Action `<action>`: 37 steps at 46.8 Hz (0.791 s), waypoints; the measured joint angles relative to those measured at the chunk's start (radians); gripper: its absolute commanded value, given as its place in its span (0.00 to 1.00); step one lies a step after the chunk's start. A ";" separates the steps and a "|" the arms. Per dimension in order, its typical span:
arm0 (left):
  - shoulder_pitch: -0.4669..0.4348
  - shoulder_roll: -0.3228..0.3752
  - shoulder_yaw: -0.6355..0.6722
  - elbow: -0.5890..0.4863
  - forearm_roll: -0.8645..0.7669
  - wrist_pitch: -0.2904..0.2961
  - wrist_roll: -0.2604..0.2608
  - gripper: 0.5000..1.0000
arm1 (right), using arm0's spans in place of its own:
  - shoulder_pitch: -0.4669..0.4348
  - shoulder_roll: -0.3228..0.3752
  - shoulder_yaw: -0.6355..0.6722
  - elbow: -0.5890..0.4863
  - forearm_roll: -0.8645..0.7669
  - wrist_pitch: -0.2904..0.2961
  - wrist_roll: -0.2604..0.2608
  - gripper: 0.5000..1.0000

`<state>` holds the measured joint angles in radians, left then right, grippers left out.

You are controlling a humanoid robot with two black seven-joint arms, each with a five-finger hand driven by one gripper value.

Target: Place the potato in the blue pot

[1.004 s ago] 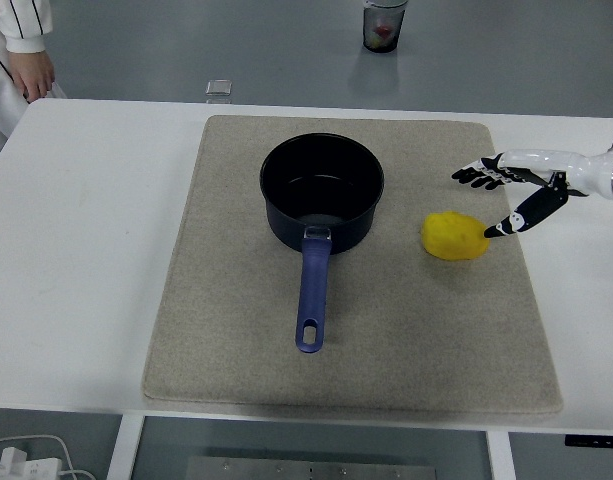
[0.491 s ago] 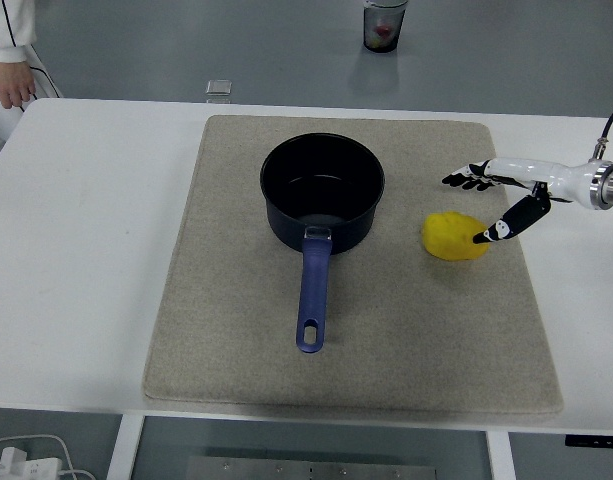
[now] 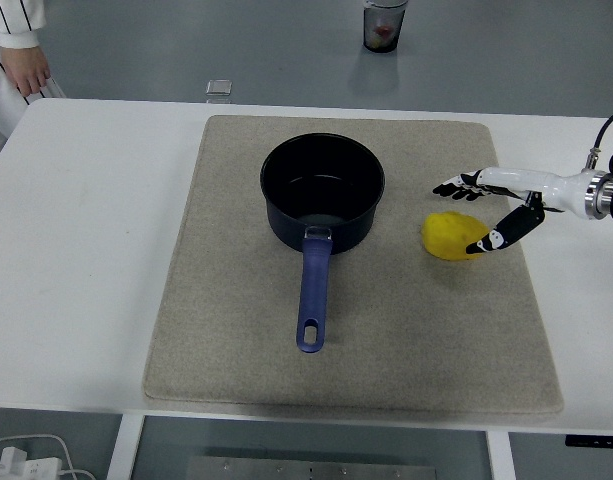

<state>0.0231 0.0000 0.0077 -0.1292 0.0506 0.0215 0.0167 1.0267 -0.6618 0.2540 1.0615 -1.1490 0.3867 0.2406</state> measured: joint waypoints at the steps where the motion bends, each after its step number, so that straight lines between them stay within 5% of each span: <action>1: 0.000 0.000 0.000 0.000 0.000 0.000 0.000 0.99 | -0.003 0.001 0.000 0.000 0.000 -0.003 0.000 0.86; 25: 0.000 0.000 0.000 -0.001 0.000 0.000 0.000 0.99 | -0.057 0.021 -0.002 -0.014 -0.001 -0.084 0.003 0.80; 29: 0.000 0.000 0.000 -0.001 0.000 0.000 0.000 0.99 | -0.058 0.021 -0.002 -0.014 -0.001 -0.087 0.003 0.71; 34: 0.000 0.000 0.000 0.000 0.000 0.000 0.000 0.99 | -0.060 0.021 -0.002 -0.014 0.000 -0.088 0.003 0.38; 37: 0.000 0.000 0.000 0.000 0.000 0.000 0.000 0.99 | -0.060 0.021 -0.002 -0.014 0.000 -0.088 0.003 0.30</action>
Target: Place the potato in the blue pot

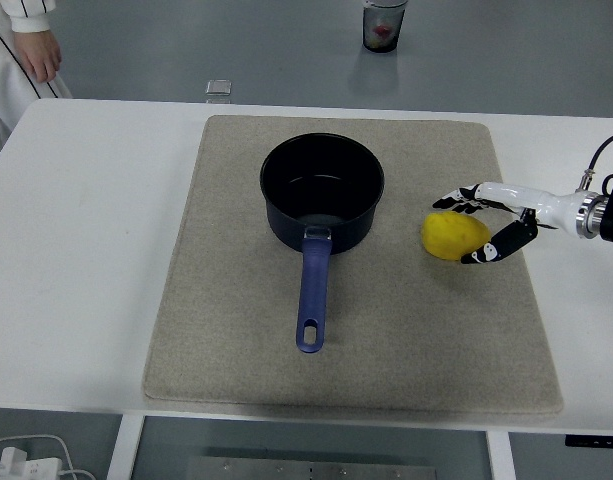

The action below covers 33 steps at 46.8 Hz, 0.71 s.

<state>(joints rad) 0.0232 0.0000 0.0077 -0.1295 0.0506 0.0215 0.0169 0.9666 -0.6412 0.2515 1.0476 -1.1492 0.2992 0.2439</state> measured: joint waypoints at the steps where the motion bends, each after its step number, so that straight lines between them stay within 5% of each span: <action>1: 0.000 0.000 0.000 0.000 0.000 0.000 0.000 0.99 | 0.000 0.000 0.000 0.000 0.000 0.000 0.000 0.29; 11: 0.000 0.000 0.000 0.000 0.000 0.000 0.000 0.99 | 0.000 0.000 0.000 0.000 0.000 0.003 0.001 0.00; 33: 0.000 0.000 0.000 0.000 0.000 0.000 0.000 0.99 | 0.014 -0.006 -0.005 0.000 -0.001 0.002 0.000 0.00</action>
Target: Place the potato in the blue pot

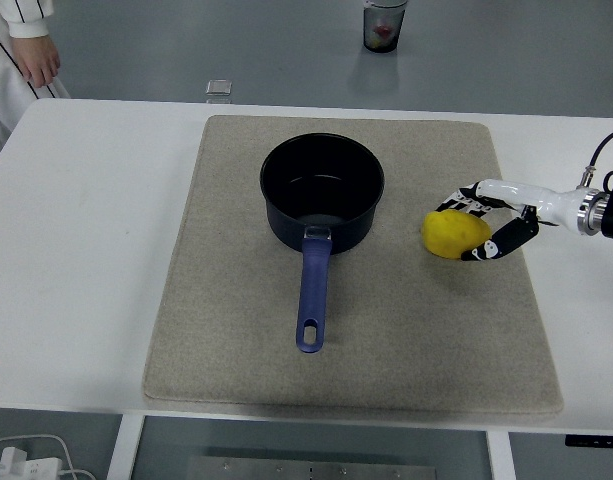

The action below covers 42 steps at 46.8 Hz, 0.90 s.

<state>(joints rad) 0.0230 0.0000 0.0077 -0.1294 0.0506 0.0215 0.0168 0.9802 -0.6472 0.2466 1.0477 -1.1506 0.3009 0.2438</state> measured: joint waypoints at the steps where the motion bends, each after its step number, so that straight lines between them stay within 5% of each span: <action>1: 0.000 0.000 0.000 0.000 0.000 0.000 0.000 0.99 | 0.001 -0.002 0.001 0.000 0.000 0.000 0.000 0.00; 31: 0.000 0.000 0.000 0.000 0.000 0.000 0.000 0.99 | 0.264 0.007 -0.049 -0.021 0.159 0.053 -0.012 0.00; 42: 0.001 0.000 0.000 0.000 0.000 0.000 0.000 0.99 | 0.390 0.093 -0.161 -0.068 0.242 0.050 -0.012 0.00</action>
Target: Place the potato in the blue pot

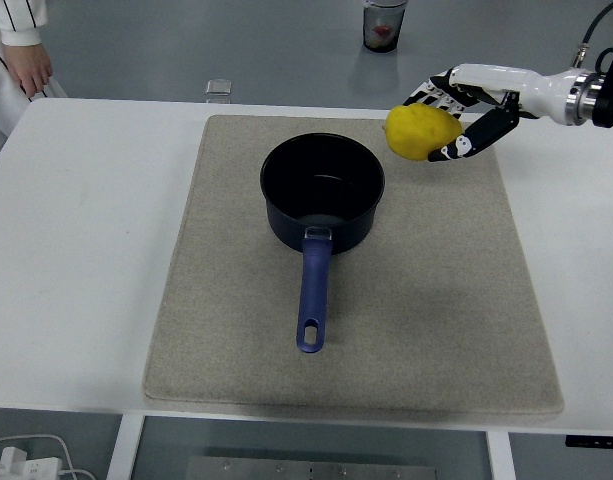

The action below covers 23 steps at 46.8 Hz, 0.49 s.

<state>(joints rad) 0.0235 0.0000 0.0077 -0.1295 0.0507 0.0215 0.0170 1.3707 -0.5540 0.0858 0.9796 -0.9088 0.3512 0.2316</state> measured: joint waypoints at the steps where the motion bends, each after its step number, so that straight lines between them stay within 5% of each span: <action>1: 0.000 0.000 0.000 0.000 0.000 0.000 0.000 0.99 | 0.010 0.009 -0.008 -0.007 0.003 0.000 0.000 0.00; 23: 0.000 0.000 0.000 0.000 0.000 0.000 0.000 0.99 | 0.076 0.191 -0.096 -0.063 0.014 0.000 0.003 0.00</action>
<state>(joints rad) 0.0231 0.0000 0.0077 -0.1293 0.0506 0.0215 0.0167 1.4464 -0.3632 -0.0098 0.9164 -0.8953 0.3511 0.2349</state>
